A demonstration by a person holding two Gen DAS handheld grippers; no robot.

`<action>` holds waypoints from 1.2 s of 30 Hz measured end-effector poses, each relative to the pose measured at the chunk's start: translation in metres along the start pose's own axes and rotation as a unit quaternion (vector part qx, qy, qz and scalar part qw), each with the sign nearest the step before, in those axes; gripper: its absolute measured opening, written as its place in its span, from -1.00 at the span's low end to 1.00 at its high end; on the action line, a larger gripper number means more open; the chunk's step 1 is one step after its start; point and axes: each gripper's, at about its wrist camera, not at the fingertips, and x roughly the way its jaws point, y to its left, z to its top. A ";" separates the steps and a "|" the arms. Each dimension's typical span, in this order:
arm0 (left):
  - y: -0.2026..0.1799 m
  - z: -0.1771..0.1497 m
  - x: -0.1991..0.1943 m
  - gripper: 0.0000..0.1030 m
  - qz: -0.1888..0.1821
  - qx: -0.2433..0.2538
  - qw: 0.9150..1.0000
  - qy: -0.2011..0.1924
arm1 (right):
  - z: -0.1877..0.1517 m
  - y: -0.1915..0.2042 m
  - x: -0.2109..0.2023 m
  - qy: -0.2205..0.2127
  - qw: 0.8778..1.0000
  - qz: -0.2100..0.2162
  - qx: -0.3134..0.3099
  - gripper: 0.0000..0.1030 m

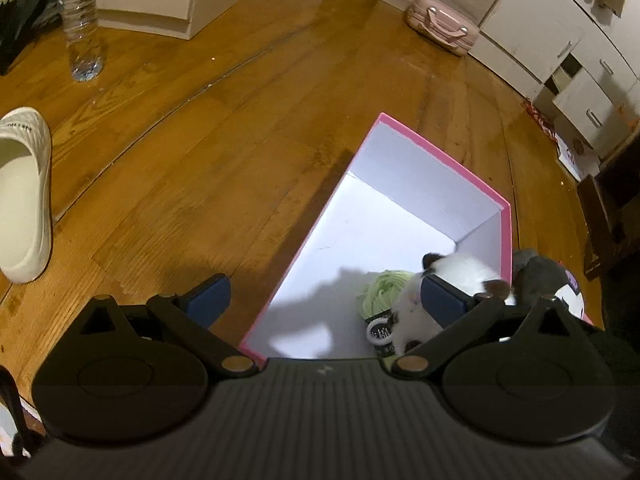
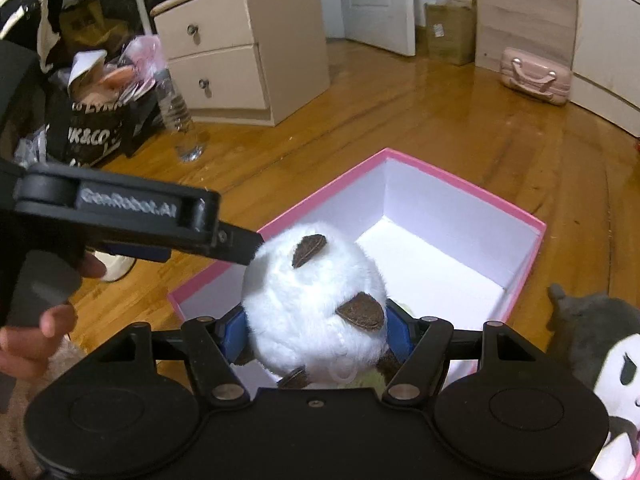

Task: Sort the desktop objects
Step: 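Lift the panda plush into the pink box and open the right tool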

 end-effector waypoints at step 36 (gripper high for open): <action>-0.033 -0.016 0.026 1.00 0.034 0.080 0.996 -0.004 | -0.022 -0.016 0.049 0.135 0.987 0.056 0.071 0.54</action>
